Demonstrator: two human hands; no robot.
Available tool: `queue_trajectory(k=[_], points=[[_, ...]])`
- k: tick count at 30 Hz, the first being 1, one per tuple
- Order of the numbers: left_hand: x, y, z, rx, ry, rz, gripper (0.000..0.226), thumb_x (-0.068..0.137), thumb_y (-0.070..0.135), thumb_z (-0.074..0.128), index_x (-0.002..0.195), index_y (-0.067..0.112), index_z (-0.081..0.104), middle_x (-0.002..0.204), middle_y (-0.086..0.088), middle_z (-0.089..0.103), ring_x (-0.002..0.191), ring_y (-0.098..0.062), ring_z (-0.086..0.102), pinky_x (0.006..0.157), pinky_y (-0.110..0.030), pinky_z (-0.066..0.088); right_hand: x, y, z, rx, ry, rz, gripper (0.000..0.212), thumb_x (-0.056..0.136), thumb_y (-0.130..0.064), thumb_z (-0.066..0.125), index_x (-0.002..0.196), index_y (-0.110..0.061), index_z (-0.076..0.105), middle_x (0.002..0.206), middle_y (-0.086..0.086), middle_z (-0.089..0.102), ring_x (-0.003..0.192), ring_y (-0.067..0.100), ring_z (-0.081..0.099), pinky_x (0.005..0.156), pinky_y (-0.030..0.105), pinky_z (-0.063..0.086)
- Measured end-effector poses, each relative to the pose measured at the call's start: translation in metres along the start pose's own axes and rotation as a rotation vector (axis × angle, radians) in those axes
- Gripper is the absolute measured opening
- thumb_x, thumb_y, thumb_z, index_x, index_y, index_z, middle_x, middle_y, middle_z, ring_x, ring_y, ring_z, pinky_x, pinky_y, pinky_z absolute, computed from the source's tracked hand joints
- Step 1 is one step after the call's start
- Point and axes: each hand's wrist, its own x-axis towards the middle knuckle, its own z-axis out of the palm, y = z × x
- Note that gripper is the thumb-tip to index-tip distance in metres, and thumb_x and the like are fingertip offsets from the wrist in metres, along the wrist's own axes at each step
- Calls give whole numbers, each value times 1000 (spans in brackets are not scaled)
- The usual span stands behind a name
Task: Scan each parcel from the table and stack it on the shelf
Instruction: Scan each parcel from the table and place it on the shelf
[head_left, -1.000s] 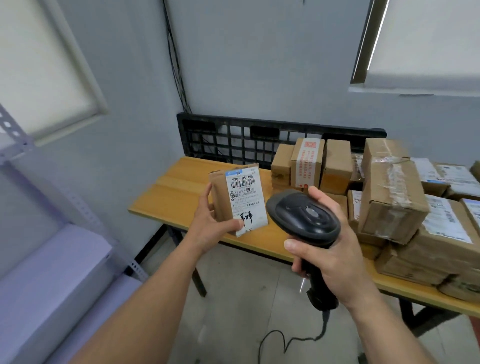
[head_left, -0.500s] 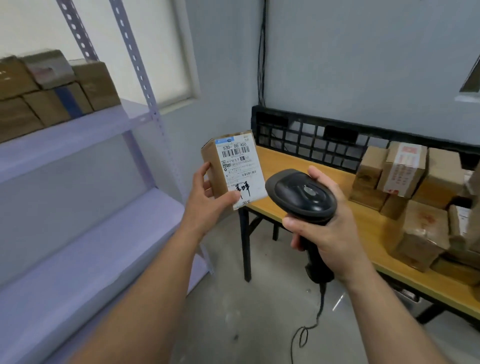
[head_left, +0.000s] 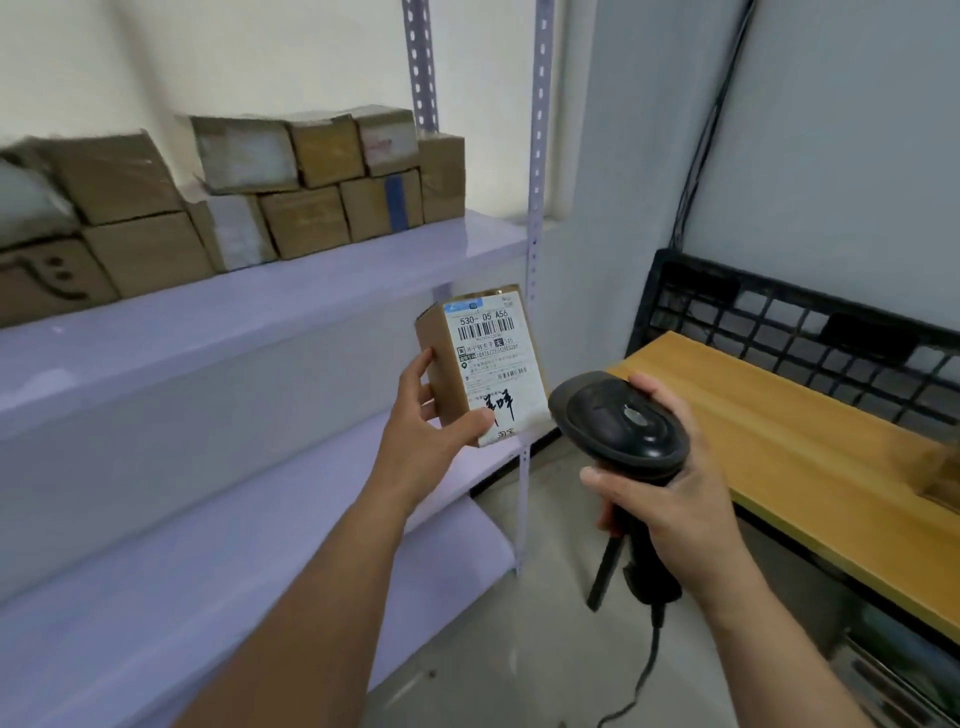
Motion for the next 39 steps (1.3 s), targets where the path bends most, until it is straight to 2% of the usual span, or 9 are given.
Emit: queue_trajectory(k=[4, 9, 11, 16, 22, 25, 28, 31, 39], points=[[6, 1, -45, 29, 92, 25, 72, 82, 20, 74, 129, 49, 28, 125, 11, 54, 115, -12, 56, 75, -18, 47, 17, 2, 40, 34, -88, 13, 82, 70, 16, 74, 129, -36, 50, 96, -1, 70, 45, 24, 55, 44, 35, 50], [4, 17, -88, 29, 241, 50, 71, 84, 20, 72, 134, 46, 29, 134, 6, 53, 120, -16, 54, 93, -37, 53, 37, -5, 73, 76, -224, 18, 80, 70, 15, 75, 122, -41, 55, 96, 3, 69, 45, 27, 56, 45, 35, 51], [-1, 23, -103, 32, 303, 50, 74, 84, 20, 72, 140, 41, 29, 134, 4, 55, 120, -16, 55, 93, -39, 53, 44, -8, 84, 94, -276, 18, 79, 70, 15, 75, 124, -40, 54, 100, 7, 67, 45, 29, 56, 46, 35, 51], [-15, 40, -146, 65, 468, 86, 73, 86, 17, 70, 143, 38, 29, 130, 5, 58, 110, -6, 58, 72, -17, 52, 53, -15, 117, 139, -414, 26, 81, 70, 12, 76, 126, -41, 54, 99, 2, 67, 47, 30, 57, 49, 39, 53], [-33, 57, -201, 89, 692, 110, 75, 86, 17, 68, 148, 30, 29, 135, 1, 48, 106, -8, 55, 57, -8, 49, 47, -16, 155, 168, -535, 32, 81, 70, 13, 76, 114, -53, 56, 98, 0, 68, 47, 30, 58, 49, 35, 52], [-38, 67, -237, 115, 786, 119, 71, 87, 17, 66, 147, 32, 32, 132, 3, 48, 97, 2, 53, 54, -3, 45, 43, -18, 177, 174, -577, 43, 83, 70, 12, 77, 111, -58, 56, 98, -4, 68, 49, 32, 59, 50, 36, 53], [-36, 78, -285, 95, 825, 129, 69, 81, 25, 67, 142, 34, 36, 124, 6, 57, 98, 4, 55, 74, -16, 53, 44, -23, 204, 172, -592, 31, 84, 68, 8, 81, 107, -62, 57, 98, -11, 68, 51, 34, 60, 52, 40, 54], [-25, 91, -338, 44, 861, 78, 75, 66, 40, 62, 137, 38, 37, 123, 3, 61, 108, -15, 61, 95, -43, 52, 49, -27, 238, 178, -561, 33, 87, 68, 14, 78, 108, -61, 58, 102, -9, 68, 50, 37, 60, 51, 43, 54], [33, 99, -448, 37, 802, -11, 83, 64, 49, 58, 142, 34, 36, 127, 0, 59, 111, -25, 60, 88, -43, 55, 53, -32, 326, 190, -547, 76, 89, 66, 21, 74, 110, -56, 60, 116, 8, 63, 49, 42, 59, 49, 44, 54]])
